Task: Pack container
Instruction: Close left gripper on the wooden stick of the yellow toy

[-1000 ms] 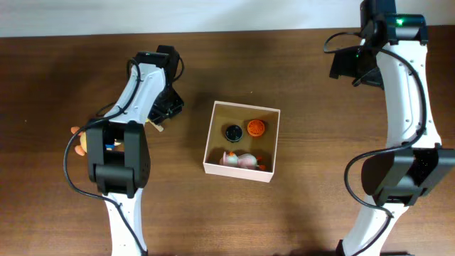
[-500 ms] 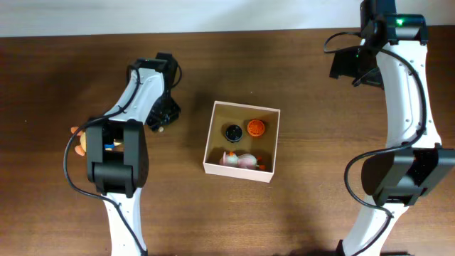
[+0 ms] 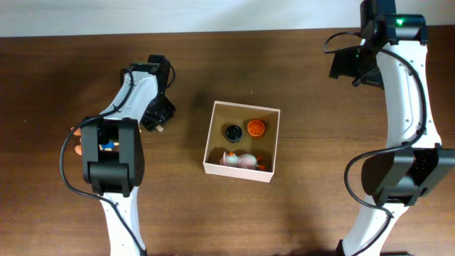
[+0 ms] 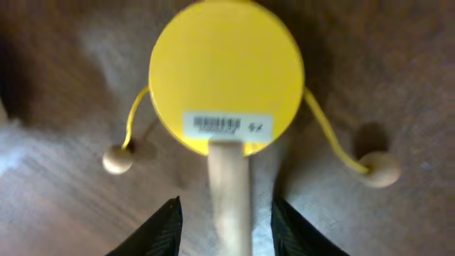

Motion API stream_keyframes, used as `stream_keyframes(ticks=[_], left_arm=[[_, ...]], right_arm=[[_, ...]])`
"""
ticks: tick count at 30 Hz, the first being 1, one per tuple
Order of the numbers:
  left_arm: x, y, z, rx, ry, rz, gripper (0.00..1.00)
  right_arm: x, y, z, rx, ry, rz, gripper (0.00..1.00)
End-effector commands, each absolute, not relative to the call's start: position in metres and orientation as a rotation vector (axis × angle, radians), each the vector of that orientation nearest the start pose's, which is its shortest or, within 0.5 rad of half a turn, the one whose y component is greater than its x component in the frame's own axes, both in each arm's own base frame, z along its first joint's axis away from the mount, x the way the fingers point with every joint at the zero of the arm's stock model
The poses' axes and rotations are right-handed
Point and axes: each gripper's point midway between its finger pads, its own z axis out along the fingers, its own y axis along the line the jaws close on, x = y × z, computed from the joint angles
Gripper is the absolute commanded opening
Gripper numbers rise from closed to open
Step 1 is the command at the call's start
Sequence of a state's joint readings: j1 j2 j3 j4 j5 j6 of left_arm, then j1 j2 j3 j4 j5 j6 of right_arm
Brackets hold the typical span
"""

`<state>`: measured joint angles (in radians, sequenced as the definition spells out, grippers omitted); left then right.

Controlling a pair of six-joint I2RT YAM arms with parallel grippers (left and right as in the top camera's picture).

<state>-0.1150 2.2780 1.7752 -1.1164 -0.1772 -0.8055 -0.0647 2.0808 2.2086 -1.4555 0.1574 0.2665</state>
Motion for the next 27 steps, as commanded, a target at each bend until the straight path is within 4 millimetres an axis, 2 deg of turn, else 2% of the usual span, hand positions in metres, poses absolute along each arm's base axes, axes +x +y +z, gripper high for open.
stream_keyframes(ticks=[1, 4, 6, 11, 16, 21, 27], left_arm=[[0.423, -0.012, -0.001, -1.059, 2.904, 0.32, 0.35], [0.423, -0.012, -0.001, -1.059, 2.904, 0.319, 0.22], [0.423, -0.012, -0.001, -1.059, 2.904, 0.319, 0.18], [0.42, -0.012, -0.004, -1.061, 2.914, 0.327, 0.17], [0.41, -0.012, -0.018, -1.066, 2.933, 0.334, 0.17], [0.406, -0.015, -0.027, -1.072, 2.947, 0.303, 0.03], [0.405, -0.022, -0.027, -1.042, 2.982, 0.251, 0.02]], right_arm=[[0.441, -0.058, 0.209, 0.52, 2.797, -0.199, 0.99], [0.441, -0.058, 0.209, 0.52, 2.797, -0.199, 0.99], [0.441, -0.058, 0.209, 0.52, 2.798, -0.199, 0.99], [0.441, -0.058, 0.209, 0.52, 2.797, -0.199, 0.99], [0.441, -0.058, 0.209, 0.52, 2.797, -0.199, 0.99], [0.441, -0.058, 0.209, 0.52, 2.797, -0.199, 0.99], [0.441, -0.058, 0.209, 0.52, 2.798, -0.199, 0.99]])
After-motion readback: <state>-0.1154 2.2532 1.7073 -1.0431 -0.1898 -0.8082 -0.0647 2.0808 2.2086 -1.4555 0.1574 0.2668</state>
